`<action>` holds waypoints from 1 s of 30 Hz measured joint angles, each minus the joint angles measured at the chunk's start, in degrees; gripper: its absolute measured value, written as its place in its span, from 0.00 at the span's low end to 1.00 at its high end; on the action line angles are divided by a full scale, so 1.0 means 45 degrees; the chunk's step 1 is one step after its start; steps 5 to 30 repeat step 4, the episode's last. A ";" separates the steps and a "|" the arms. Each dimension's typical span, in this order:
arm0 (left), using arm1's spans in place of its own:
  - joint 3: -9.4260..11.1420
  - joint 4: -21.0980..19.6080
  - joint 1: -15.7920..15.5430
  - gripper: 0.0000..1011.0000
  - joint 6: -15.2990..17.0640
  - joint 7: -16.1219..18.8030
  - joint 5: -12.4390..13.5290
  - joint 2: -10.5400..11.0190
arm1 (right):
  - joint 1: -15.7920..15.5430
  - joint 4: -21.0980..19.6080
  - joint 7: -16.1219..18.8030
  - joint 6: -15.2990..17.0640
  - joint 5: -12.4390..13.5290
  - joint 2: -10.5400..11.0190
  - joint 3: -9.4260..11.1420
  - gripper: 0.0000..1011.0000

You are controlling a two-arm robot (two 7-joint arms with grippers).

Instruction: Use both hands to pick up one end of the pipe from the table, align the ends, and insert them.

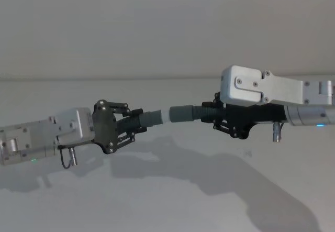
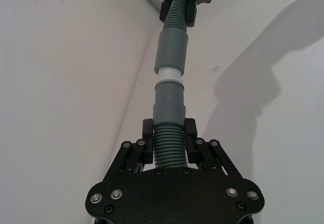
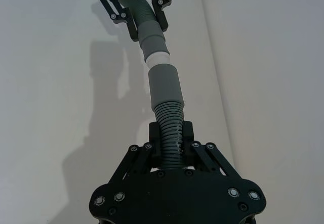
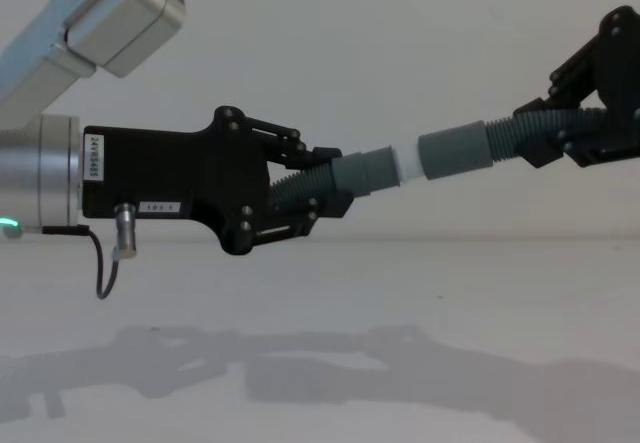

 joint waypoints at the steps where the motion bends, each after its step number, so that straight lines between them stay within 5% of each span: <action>1: 0.0000 0.0000 0.0000 0.32 0.0000 0.0000 0.0001 0.0001 | 0.0000 0.0000 -0.0001 -0.0002 0.0001 0.0000 0.0000 0.22; 30: 0.0000 0.0000 0.0000 0.32 0.0000 0.0000 0.0001 0.0001 | 0.0000 0.0001 -0.0006 -0.0008 0.0007 0.0000 0.0000 0.22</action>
